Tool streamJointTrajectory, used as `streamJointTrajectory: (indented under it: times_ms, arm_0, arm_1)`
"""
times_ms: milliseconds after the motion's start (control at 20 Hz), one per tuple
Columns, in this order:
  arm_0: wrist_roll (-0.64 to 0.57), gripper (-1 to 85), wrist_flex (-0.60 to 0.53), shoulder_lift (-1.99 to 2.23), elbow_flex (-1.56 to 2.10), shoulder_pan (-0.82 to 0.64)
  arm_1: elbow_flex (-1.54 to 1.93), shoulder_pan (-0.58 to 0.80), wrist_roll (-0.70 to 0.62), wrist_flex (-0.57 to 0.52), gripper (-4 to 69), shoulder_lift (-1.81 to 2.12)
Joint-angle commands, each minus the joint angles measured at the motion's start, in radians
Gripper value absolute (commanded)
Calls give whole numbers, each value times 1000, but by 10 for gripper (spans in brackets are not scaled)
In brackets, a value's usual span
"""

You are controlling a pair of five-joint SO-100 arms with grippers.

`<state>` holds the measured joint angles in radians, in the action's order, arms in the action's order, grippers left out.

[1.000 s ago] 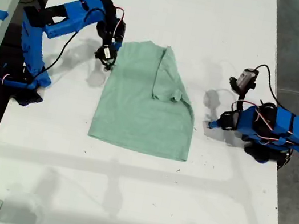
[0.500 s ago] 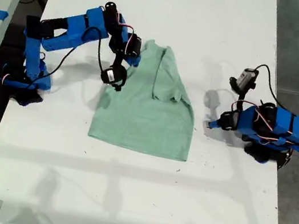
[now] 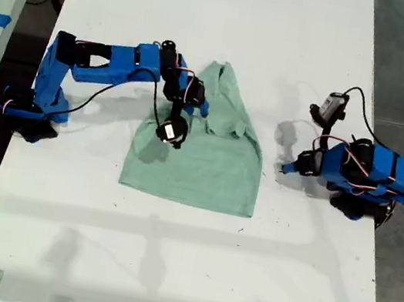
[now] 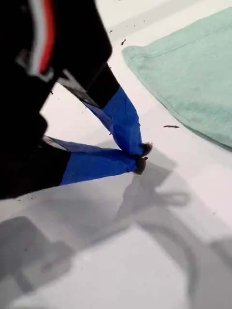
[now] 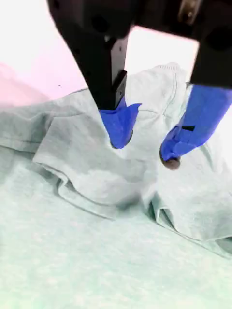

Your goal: Fold t shirt

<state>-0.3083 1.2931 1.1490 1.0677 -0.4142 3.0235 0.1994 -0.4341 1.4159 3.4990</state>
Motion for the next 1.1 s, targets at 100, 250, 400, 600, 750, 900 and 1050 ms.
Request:
streamJointTrajectory:
  times_ms: [100, 250, 400, 600, 750, 900, 1050]
  arm_0:
    - [2, 132, 8, 101, -66, 12]
    - [-25, 105, 101, 293, -64, -40]
    - [-51, 50, 236, 531, -38, -124]
    - [-40, -1, 247, 916, 229, -124]
    - [17, 1, 84, 1238, 652, -5]
    - [60, 3, -3, 1634, 1080, -6]
    - [129, -2, -78, 1973, 1437, 69]
  arm_1:
    - [11, -8, -9, 3, 8, 9]
    - [11, -8, -9, 3, 8, 9]
    - [11, -8, -9, 3, 8, 9]
    - [11, -8, -9, 3, 8, 9]
    - [11, -6, -9, 3, 8, 9]
    - [11, -5, -5, 3, 8, 9]
    - [11, 2, -3, 3, 8, 9]
